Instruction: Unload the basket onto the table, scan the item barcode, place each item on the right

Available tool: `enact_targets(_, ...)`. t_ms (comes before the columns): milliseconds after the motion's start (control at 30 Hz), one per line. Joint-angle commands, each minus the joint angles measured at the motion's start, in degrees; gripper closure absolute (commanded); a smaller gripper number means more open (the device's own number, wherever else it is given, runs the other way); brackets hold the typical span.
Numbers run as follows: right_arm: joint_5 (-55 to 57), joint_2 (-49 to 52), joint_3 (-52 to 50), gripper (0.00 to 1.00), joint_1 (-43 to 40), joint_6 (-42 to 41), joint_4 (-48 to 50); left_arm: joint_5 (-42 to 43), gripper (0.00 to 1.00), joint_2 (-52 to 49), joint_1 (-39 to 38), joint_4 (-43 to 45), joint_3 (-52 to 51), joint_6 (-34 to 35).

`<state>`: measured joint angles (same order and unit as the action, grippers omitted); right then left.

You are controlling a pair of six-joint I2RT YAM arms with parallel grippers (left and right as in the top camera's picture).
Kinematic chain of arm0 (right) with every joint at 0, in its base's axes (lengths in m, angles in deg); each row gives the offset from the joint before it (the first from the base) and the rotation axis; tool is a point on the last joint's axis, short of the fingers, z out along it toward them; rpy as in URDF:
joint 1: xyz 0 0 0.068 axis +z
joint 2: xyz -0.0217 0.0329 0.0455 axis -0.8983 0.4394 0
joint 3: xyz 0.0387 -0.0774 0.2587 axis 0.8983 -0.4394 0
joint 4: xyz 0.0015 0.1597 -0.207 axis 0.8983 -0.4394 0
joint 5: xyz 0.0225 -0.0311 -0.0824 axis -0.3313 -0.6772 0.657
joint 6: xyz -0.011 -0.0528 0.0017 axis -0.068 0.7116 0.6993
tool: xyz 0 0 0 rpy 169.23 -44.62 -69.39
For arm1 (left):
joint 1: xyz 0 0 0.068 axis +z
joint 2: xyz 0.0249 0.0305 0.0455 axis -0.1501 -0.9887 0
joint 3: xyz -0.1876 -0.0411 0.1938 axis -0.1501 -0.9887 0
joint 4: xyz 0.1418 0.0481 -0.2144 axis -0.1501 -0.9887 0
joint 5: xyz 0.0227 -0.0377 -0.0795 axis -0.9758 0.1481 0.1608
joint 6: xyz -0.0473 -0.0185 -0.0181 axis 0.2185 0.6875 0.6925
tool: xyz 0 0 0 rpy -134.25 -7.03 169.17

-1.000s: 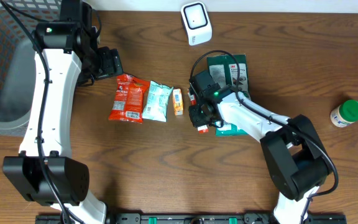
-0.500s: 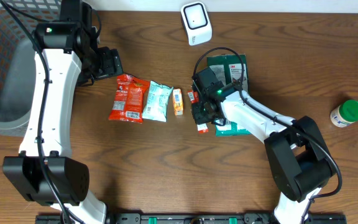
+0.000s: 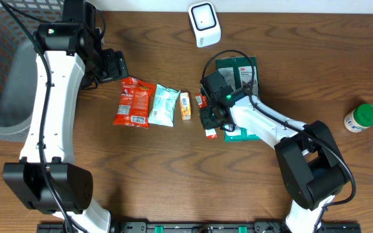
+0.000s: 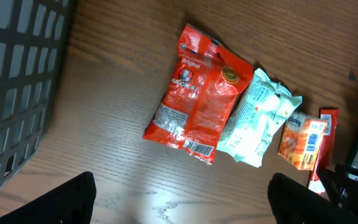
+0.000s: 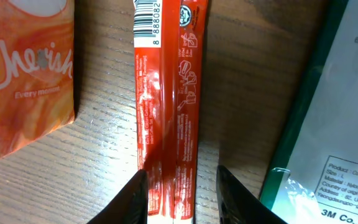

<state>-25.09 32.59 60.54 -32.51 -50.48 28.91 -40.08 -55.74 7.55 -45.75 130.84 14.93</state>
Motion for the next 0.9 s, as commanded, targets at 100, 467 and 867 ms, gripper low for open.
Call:
enact_targets(100, 0.72, -1.22, -2.54, 0.71, 0.87, -1.70, 1.75, -0.94, 0.11, -0.13, 0.13, -0.13, -0.04, -0.11)
enact_targets(467, 0.74, -1.22, -4.26, 0.78, 0.98, -2.78, 3.30, -0.94, 0.11, -0.13, 0.13, -0.13, -0.04, -0.11)
enact_targets(867, 3.28, -1.22, -4.24, 0.99, 0.83, -3.13, 4.11, -0.92, 0.11, -0.13, 0.13, -0.13, -0.04, -0.11)
